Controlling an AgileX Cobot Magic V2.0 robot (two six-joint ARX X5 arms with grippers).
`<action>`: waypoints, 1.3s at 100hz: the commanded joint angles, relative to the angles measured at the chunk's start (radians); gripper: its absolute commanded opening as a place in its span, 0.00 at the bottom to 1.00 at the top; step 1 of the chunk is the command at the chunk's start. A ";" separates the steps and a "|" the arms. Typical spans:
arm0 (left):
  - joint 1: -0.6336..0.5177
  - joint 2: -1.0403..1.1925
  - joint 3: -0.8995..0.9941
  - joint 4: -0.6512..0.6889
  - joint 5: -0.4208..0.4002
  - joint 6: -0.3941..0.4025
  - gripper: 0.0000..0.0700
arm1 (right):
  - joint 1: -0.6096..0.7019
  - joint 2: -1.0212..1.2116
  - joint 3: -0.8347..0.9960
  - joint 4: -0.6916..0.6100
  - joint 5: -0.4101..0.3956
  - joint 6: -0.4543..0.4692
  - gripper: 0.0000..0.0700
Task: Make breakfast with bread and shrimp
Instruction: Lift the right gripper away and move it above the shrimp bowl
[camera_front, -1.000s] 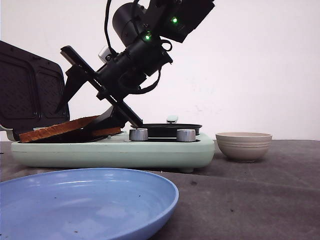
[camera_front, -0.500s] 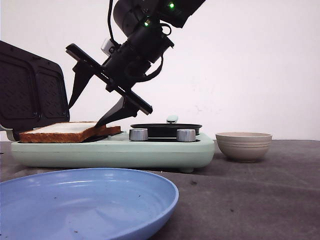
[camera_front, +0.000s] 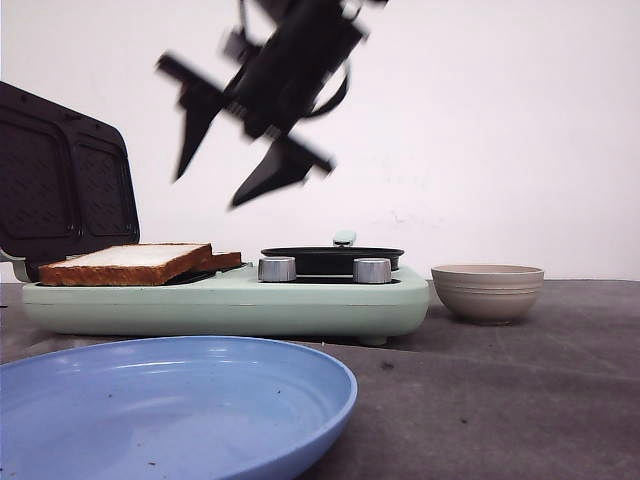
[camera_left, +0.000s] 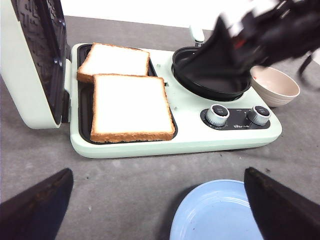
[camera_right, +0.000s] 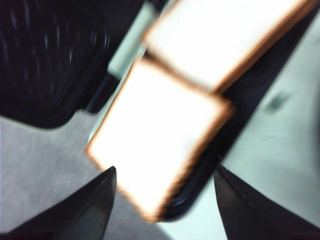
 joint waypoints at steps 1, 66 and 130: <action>-0.002 0.000 0.009 0.008 -0.005 0.000 0.89 | -0.004 -0.029 0.029 -0.016 0.050 -0.098 0.55; -0.002 0.000 0.009 0.029 -0.005 0.000 0.89 | -0.103 -0.244 0.014 -0.217 0.212 -0.343 0.54; -0.002 0.000 0.009 0.029 -0.004 0.000 0.89 | -0.119 -0.573 -0.341 -0.028 0.185 -0.415 0.49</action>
